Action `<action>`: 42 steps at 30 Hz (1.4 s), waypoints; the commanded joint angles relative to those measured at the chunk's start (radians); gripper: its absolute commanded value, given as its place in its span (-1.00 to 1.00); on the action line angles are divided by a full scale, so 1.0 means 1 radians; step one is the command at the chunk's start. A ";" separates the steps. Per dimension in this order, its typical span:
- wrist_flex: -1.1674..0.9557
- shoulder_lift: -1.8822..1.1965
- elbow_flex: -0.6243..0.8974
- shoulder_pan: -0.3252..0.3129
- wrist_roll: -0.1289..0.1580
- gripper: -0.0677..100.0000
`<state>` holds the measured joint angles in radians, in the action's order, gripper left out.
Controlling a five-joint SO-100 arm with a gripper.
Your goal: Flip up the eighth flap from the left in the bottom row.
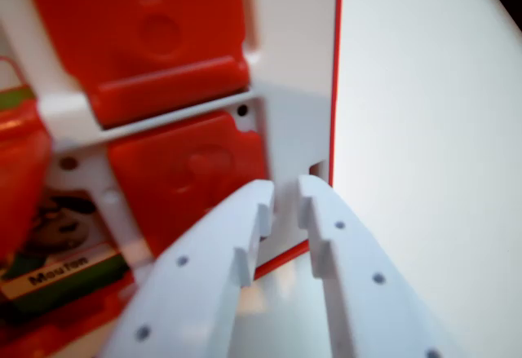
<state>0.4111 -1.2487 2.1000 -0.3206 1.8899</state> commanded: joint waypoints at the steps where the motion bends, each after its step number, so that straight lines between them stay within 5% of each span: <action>1: 0.003 -0.025 -0.095 0.008 0.005 -0.93; 13: 0.002 -0.173 0.058 -0.055 0.018 -0.93; 23: -0.008 -0.555 0.390 -0.028 0.011 -0.92; 32: -0.193 -1.103 0.681 0.117 -0.008 -0.92; 42: -0.456 -1.456 0.664 0.344 -0.032 -0.92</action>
<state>0.0322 -2.5633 2.8164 -0.0476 1.8653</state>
